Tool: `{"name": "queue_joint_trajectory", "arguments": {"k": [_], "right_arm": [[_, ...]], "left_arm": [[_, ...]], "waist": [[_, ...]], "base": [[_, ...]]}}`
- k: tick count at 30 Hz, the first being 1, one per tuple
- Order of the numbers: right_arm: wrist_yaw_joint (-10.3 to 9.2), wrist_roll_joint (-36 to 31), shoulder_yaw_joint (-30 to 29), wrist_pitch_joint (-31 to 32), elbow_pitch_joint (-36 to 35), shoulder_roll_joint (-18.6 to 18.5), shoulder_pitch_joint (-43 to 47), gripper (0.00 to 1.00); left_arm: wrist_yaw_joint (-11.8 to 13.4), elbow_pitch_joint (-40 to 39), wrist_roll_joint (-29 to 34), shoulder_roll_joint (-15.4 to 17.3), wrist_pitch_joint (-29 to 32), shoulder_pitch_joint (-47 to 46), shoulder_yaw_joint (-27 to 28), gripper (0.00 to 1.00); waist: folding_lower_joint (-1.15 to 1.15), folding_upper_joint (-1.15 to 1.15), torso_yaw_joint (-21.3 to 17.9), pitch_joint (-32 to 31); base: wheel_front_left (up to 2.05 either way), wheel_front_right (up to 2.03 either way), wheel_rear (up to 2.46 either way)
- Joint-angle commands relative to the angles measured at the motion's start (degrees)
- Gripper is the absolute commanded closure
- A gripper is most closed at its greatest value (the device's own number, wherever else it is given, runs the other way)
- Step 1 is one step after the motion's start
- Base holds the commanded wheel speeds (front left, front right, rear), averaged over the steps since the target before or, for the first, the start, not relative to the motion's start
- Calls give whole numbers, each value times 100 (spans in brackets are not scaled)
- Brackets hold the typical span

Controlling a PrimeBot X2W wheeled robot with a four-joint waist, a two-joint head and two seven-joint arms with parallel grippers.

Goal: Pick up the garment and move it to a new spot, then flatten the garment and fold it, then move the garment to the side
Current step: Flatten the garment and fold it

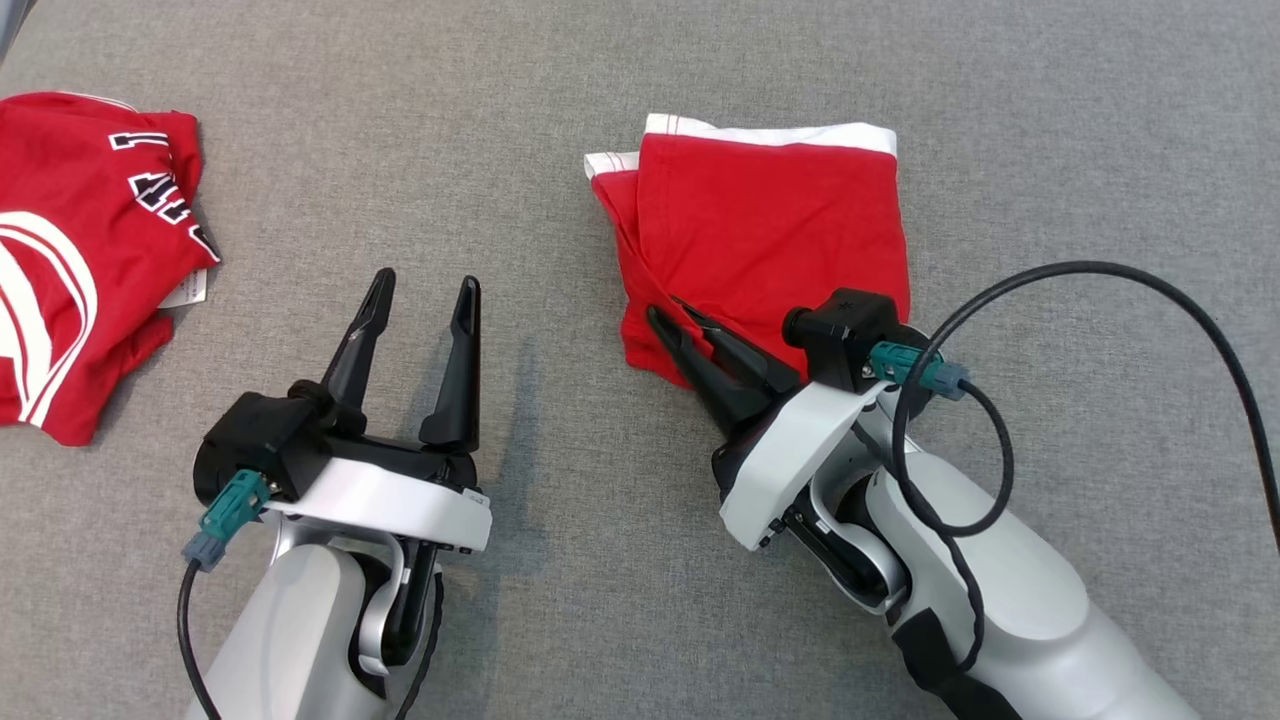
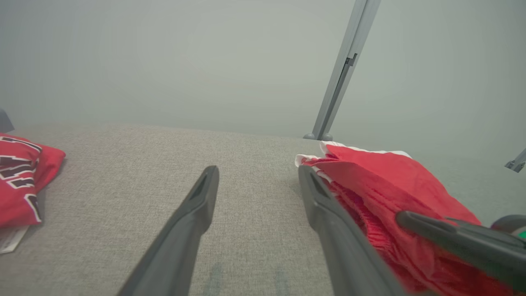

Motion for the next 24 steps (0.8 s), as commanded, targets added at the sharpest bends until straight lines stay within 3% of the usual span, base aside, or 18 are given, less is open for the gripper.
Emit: {"name": "queue_joint_trajectory", "arguments": {"k": [1, 13, 19, 24], "right_arm": [[4, 55, 46, -70, 63, -43, -72, 0], [4, -21, 75, -642, -194, -44, -20, 0], [3, -414, -730, -755, -563, -46, 228, 0], [4, -889, -1860, -676, -967, -51, 667, 0]], "left_arm": [[1, 14, 21, -2, -26, -68, 6, 0], [85, 36, 26, 93, -55, -18, 90, 0], [178, -19, 1, 198, -54, 90, 205, 0], [257, -98, -10, 303, 3, 234, 269, 0]], "waist": [[0, 0, -10, -2], [0, 0, -234, -207], [0, 0, -380, -368], [0, 0, -471, -488]], "base": [[0, 0, 0], [0, 0, 0], [0, 0, 0], [0, 0, 0]]}}
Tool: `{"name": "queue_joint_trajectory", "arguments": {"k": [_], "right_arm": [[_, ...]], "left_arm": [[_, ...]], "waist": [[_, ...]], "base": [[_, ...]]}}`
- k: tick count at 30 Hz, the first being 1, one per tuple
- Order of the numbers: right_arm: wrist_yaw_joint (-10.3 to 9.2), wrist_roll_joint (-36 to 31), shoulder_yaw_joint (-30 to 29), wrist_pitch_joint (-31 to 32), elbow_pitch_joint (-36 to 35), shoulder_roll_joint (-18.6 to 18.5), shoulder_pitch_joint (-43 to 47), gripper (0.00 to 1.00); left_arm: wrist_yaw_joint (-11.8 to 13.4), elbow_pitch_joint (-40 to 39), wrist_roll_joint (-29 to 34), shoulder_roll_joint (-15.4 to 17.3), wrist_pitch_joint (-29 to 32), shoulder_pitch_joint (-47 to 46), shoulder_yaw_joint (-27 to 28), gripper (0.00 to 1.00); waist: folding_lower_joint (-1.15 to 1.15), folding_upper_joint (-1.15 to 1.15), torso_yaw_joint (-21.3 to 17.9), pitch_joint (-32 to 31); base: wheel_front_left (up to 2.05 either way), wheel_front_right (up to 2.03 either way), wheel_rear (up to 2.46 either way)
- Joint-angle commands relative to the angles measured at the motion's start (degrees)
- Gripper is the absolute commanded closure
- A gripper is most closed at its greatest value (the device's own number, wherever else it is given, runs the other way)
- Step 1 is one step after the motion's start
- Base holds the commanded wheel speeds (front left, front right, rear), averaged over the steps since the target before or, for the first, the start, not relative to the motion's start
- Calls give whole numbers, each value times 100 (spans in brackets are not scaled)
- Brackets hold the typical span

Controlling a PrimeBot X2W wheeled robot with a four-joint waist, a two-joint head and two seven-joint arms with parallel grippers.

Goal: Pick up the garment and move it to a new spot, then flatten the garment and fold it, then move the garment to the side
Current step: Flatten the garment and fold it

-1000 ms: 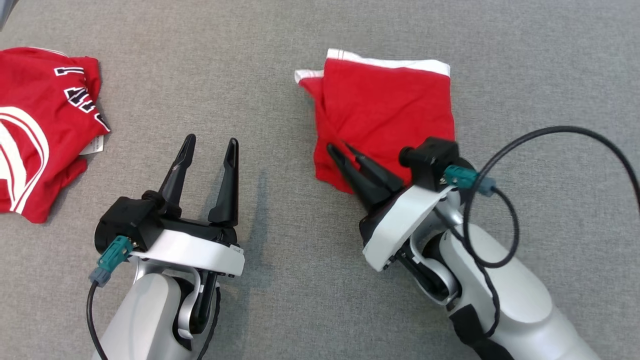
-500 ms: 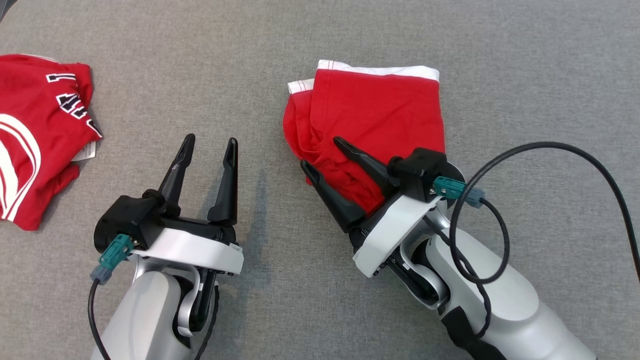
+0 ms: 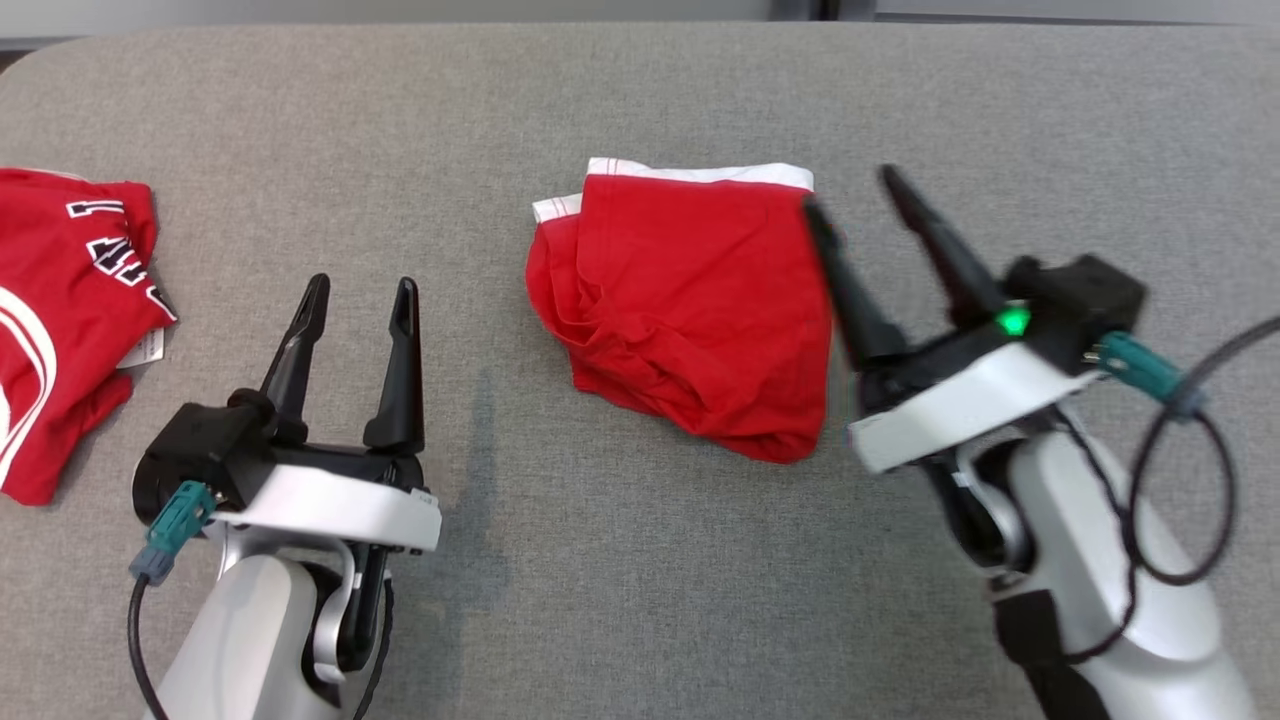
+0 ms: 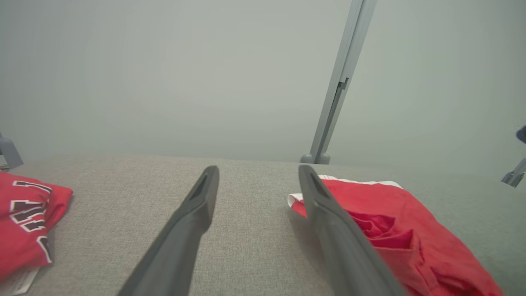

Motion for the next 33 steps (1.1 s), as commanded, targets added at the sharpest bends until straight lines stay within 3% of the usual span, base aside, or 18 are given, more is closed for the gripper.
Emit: {"name": "queue_joint_trajectory", "arguments": {"k": [1, 8, 12, 33], "right_arm": [[4, -147, -334, 53, -150, -62, 208, 0], [4, -622, -1836, 310, -803, -87, 1065, 0], [4, -769, -2343, 487, -1112, -74, 1514, 0], [3, -905, -2745, 918, -1685, -35, 2820, 0]], "left_arm": [[42, -28, -24, 81, 16, 129, 44, 0], [104, -166, -91, 223, 67, 358, 145, 0], [154, -288, -109, 314, 128, 537, 174, 0], [359, -742, -93, 636, 541, 1433, 63, 0]], "waist": [[0, 0, -46, -58], [0, 0, -141, -286], [0, 0, -184, -449], [0, 0, -274, -1282]], "base": [[0, 0, 0], [0, 0, 0], [0, 0, 0], [0, 0, 0]]}}
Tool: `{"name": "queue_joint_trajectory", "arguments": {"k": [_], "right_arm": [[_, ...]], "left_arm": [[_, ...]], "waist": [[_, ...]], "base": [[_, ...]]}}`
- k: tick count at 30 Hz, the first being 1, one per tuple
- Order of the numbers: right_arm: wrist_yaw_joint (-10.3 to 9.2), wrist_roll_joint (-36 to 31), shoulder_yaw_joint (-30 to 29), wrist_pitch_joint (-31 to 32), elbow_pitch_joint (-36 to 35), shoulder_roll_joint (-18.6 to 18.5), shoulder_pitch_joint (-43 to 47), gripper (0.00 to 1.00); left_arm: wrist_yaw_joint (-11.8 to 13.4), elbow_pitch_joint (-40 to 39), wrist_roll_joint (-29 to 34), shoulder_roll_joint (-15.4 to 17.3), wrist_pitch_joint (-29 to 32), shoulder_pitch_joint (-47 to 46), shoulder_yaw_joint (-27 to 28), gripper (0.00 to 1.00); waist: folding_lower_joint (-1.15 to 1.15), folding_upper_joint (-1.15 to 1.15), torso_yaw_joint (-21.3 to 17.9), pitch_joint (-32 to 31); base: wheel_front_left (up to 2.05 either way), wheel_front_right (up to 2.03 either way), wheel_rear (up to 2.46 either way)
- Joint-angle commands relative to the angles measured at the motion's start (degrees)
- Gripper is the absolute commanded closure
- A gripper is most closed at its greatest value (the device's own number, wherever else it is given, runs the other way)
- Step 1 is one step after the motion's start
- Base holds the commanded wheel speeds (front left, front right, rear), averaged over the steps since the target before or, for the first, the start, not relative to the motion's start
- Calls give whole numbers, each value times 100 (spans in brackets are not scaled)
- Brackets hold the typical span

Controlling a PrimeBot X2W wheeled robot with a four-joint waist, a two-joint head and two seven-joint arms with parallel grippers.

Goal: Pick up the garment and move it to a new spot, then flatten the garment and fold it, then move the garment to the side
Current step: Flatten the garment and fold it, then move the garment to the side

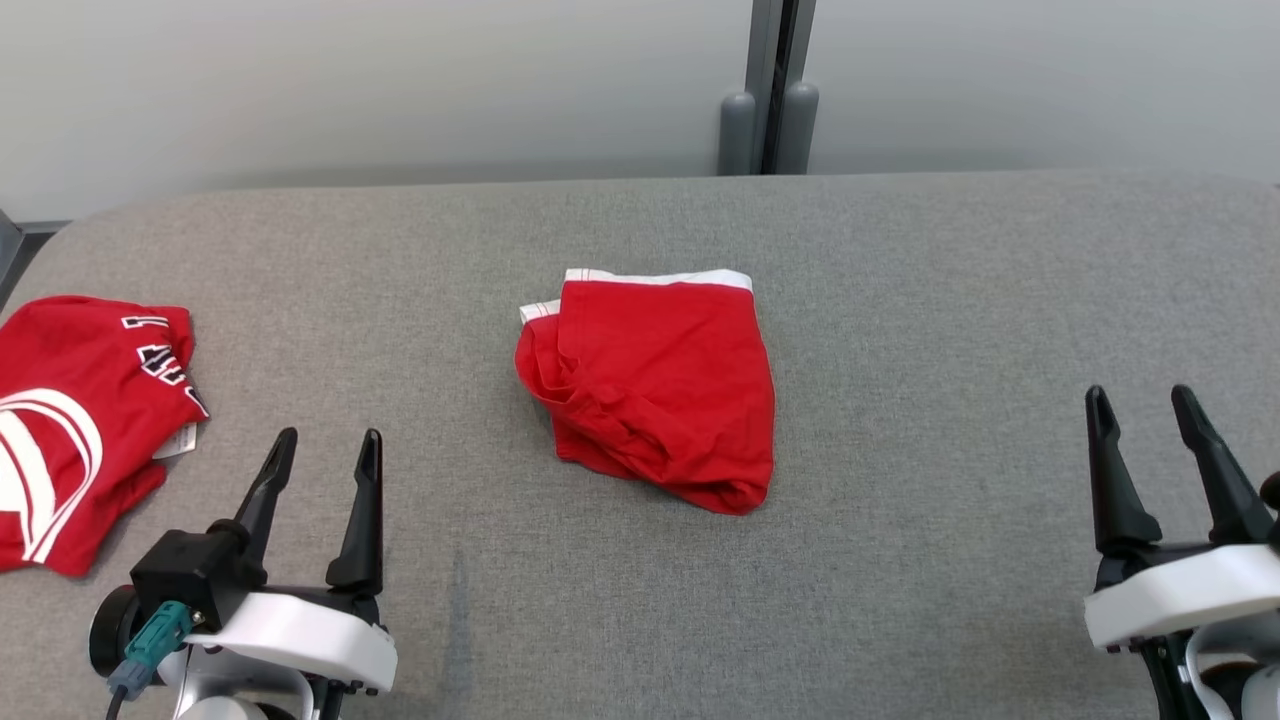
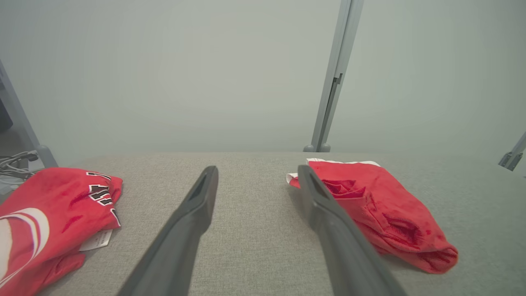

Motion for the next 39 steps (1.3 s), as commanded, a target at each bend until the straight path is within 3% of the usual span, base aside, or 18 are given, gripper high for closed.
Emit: {"name": "queue_joint_trajectory", "arguments": {"k": [1, 39], "right_arm": [[3, -40, -13, 39, -32, -22, 102, 0], [3, -37, 95, 232, -281, -21, 460, 0]], "left_arm": [[32, -35, -14, 45, 14, 66, -1, 0], [164, -99, -99, 173, 156, 100, -95, 0]], "waist": [[0, 0, 4, -93], [0, 0, 26, -338]], "base": [[0, 0, 0], [0, 0, 0]]}}
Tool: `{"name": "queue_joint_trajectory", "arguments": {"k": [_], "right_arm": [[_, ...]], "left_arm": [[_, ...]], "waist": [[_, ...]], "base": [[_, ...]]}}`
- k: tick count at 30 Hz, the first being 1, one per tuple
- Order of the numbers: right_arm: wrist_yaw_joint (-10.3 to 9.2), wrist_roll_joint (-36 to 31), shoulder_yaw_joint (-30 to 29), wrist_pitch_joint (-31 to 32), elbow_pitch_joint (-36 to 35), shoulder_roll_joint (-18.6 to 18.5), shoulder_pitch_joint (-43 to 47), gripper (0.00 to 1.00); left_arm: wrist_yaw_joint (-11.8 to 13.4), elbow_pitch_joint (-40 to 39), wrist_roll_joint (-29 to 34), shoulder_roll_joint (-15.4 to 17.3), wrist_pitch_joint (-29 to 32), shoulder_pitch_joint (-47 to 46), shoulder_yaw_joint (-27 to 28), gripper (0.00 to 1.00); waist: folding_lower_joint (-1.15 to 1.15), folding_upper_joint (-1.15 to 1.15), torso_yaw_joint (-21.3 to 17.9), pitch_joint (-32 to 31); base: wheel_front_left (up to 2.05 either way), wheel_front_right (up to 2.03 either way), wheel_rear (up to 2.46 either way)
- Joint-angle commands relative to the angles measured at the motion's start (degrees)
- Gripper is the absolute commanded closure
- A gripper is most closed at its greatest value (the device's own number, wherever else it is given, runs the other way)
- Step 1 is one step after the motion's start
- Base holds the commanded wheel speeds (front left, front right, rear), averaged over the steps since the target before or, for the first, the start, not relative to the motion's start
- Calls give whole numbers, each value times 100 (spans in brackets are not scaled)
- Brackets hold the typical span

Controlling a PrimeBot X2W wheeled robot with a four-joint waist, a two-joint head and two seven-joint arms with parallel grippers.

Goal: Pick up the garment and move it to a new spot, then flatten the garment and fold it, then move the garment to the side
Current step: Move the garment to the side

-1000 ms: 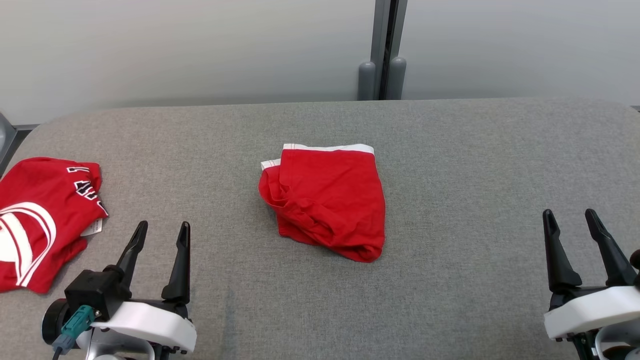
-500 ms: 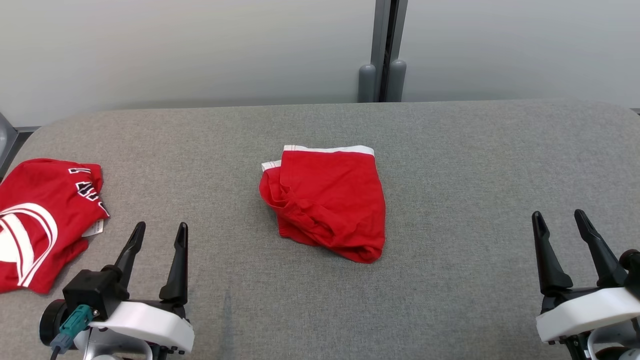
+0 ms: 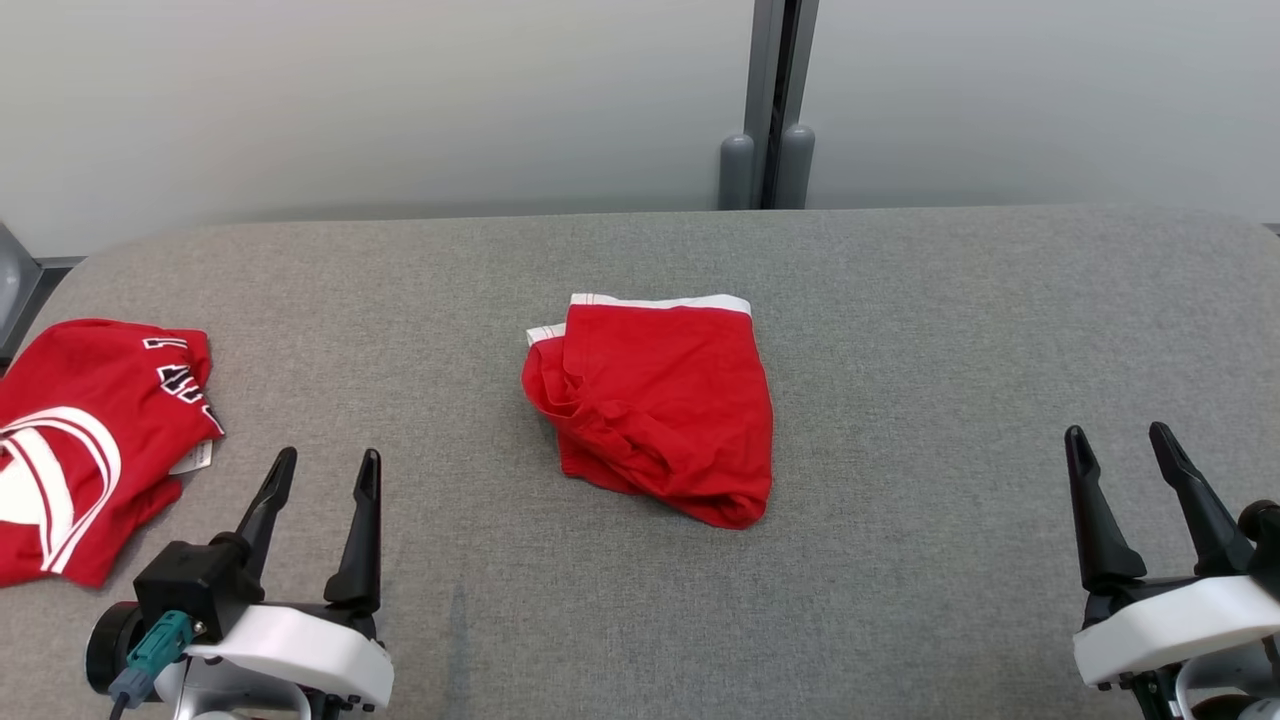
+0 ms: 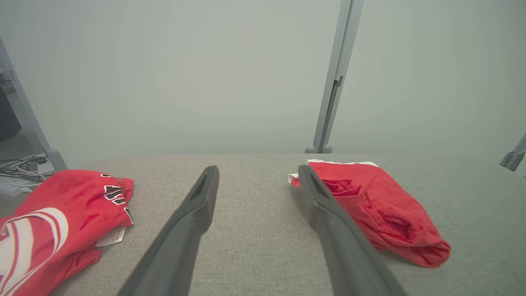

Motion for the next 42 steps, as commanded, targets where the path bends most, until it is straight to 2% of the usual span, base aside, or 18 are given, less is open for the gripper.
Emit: {"name": "queue_joint_trajectory", "arguments": {"k": [1, 7, 16, 29, 34, 42], "right_arm": [[4, -13, -38, -17, -7, -28, 17, 0], [4, -40, -94, -18, 48, -29, 16, 0], [4, -24, 135, 51, 493, -83, -503, 0], [4, 274, 1068, -51, 2160, -314, -1721, 0], [3, 560, 1478, -54, 2820, -347, -2044, 0], [3, 1090, 2071, 497, 3569, -456, -2357, 0]], "left_arm": [[17, 11, -22, 28, -3, -85, -1, 0], [2, 5, -15, -6, -35, -165, -60, 0], [-93, 46, -11, -113, -220, -511, -120, 0], [-315, 359, -12, -433, -605, -1143, -252, 0], [-389, 563, -12, -548, -695, -1275, -285, 0], [-483, 733, -12, -635, -761, -1380, -245, 0]], "waist": [[0, 0, 14, -1], [0, 0, 166, 22], [0, 0, 672, 374], [0, 0, 1327, 1234], [0, 0, 1414, 1379], [0, 0, 1409, 1484]], "base": [[0, 0, 0], [0, 0, 0], [0, 0, 0], [0, 0, 0], [0, 0, 0], [0, 0, 0]]}}
